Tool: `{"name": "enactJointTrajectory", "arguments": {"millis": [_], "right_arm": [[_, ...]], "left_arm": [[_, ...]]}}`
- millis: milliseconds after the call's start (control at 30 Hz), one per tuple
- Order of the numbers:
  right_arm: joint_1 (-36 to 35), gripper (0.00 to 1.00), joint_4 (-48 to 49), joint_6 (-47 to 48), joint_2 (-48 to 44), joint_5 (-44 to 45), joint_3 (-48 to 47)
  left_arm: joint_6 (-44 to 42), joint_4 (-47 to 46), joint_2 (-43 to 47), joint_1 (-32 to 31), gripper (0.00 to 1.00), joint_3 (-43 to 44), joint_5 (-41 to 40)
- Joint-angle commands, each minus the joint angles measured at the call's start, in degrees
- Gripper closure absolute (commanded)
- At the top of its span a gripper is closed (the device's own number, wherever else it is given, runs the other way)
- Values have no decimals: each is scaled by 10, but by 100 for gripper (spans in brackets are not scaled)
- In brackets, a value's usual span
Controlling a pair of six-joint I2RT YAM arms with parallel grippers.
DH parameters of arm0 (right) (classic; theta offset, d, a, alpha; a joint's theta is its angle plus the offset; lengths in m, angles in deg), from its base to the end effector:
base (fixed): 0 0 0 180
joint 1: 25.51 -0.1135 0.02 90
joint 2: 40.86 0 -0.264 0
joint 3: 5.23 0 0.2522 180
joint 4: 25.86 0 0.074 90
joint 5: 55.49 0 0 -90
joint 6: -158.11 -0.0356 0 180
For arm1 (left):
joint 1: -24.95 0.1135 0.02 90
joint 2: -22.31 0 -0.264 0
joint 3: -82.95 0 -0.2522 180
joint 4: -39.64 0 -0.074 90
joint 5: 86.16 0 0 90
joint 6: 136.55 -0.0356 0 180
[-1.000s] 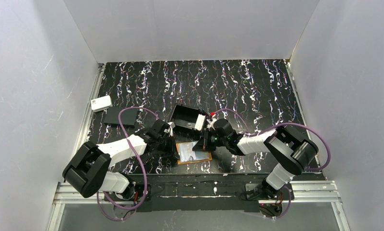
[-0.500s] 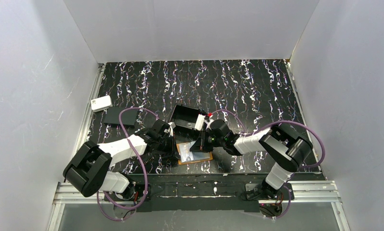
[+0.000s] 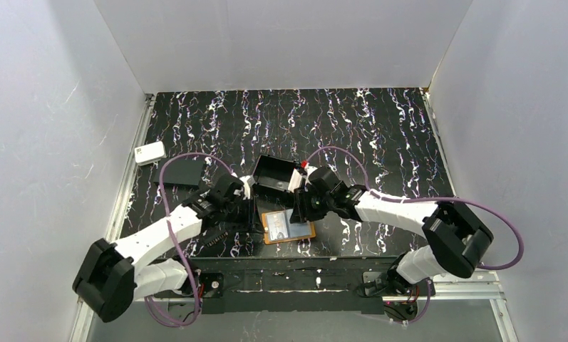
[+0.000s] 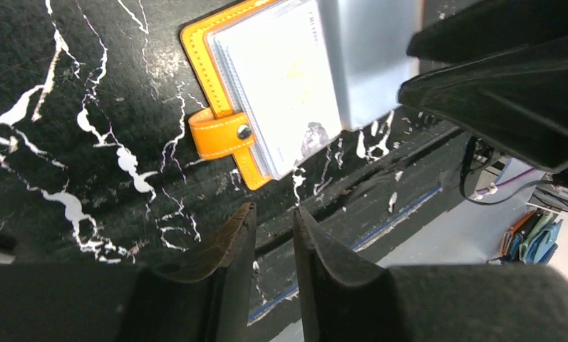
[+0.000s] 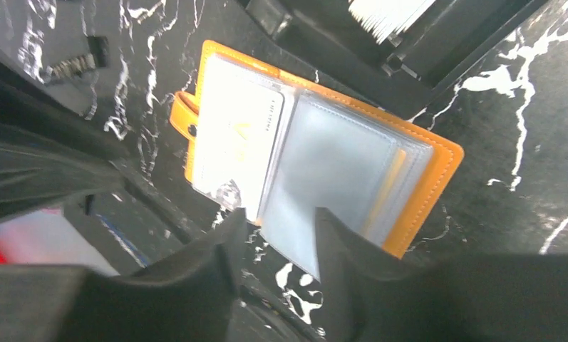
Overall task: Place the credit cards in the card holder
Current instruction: Insert the credit card into the card holder, then close the card holder at the center of the board.
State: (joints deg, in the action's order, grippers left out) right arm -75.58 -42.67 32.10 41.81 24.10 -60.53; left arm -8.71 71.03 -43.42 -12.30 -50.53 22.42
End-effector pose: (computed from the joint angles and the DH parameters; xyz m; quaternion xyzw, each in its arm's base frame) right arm 0.1802 0.2253 0.1834 -0.1473 0.9061 0.3257 0.2263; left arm 0.1667 -0.1410 0.1879 0.0496 0.9294 -0.3232 0.1712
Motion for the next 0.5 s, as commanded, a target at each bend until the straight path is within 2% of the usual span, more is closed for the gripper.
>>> {"name": "enactJointTrajectory", "arguments": {"millis": [0,100,133,200,267,333,467], "right_arm": [[-22,44,-31,63,-24,1,-43],[-59,39,98,17,7,-16,-51],[-83,38,159,42,29,-27,-49],[-127,34,232,174,34,1,-36],[-131,32,272,280,57,-32,-40],[-135,12,252,393,99,-78,-68],[-141,12,243,466,125,-75,-73]], "left_arm": [[-22,101,75,19,72,50,-26],[-28,183,162,31,52,99,-75],[-33,219,195,32,47,124,-100],[-37,272,255,34,40,163,-141],[-38,303,301,36,38,191,-161],[-35,319,340,36,36,209,-168],[-33,326,370,36,35,213,-168]]}}
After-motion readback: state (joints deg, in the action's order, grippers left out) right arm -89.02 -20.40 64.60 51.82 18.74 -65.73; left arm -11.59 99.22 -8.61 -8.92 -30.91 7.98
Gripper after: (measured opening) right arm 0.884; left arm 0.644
